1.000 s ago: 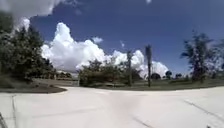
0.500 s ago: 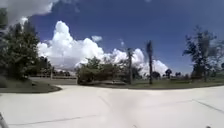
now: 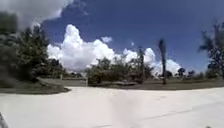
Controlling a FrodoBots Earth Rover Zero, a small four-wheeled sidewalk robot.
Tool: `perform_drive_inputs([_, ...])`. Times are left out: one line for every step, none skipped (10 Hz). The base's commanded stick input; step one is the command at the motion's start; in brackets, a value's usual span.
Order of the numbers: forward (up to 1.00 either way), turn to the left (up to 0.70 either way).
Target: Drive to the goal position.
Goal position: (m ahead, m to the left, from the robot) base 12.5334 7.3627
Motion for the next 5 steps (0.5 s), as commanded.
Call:
perform_drive_inputs([0.85,0.34])
perform_drive_inputs([0.85,0.34])
perform_drive_inputs([0.85,0.34])
perform_drive_inputs([0.85,0.0])
perform_drive_inputs([0.85,0.0])
